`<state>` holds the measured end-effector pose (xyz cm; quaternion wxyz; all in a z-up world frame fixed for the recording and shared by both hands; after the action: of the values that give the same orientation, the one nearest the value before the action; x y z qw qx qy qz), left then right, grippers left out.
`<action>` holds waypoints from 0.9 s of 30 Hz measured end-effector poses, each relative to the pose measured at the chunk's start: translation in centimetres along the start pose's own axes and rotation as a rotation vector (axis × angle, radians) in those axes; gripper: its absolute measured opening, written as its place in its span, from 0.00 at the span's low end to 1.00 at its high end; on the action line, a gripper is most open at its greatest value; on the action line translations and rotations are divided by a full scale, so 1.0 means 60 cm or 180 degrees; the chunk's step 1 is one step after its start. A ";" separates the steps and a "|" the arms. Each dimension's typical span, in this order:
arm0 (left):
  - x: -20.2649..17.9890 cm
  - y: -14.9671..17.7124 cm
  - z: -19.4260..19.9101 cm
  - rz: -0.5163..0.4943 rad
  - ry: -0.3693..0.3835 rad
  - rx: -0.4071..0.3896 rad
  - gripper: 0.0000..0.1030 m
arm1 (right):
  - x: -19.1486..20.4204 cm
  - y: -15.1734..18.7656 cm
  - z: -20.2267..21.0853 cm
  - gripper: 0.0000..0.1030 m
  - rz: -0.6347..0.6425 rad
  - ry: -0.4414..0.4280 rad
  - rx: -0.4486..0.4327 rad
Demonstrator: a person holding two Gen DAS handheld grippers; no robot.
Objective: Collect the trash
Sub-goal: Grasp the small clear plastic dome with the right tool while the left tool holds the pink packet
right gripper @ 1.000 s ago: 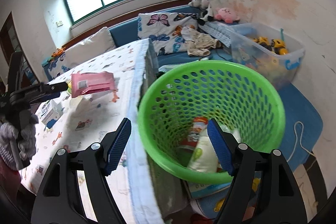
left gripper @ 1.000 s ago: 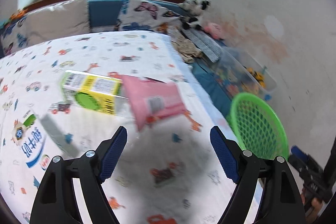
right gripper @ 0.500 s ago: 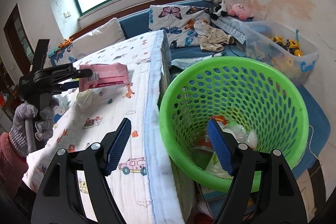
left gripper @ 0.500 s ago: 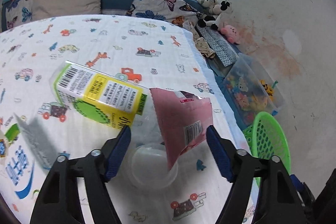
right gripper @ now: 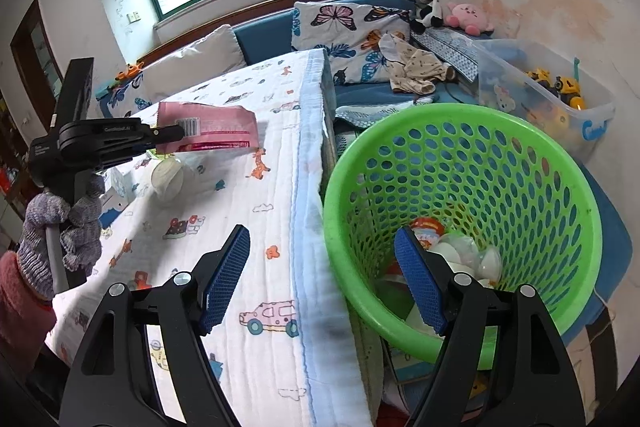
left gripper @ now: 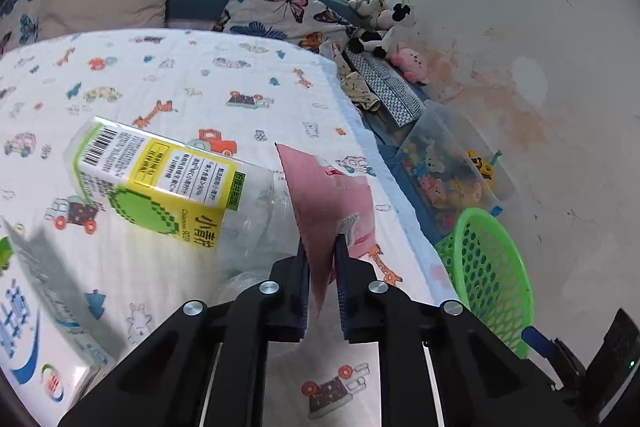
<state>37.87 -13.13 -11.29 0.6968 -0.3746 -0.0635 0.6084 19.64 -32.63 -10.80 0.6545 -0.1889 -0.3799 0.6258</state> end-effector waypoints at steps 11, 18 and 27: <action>0.009 -0.021 0.144 0.0021 0.0098 -0.0497 0.08 | 0.066 -0.015 -0.027 0.73 0.0157 -0.0279 0.0065; 0.050 -0.029 0.244 0.0074 -0.0005 -0.0761 0.08 | 0.155 -0.016 -0.088 0.73 0.0397 -0.0531 0.0246; 0.113 -0.029 0.331 0.0145 -0.0204 -0.1006 0.08 | 0.257 -0.028 -0.180 0.69 0.0632 -0.0755 0.0422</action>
<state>30.17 1.80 1.40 0.6128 -0.4613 -0.1721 0.6181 27.61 -15.56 -12.47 0.5511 -0.1068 -0.3919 0.7289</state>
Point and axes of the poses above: each gripper's, at about its wrist camera, not at the fingertips, and z roughly against the way its jaws point, x to its left, y to its underside, the point moved 8 cm from there along -z, roughly the way its jaws point, and after that the axes turned 4 degrees about -y, right-handed, at the moved point
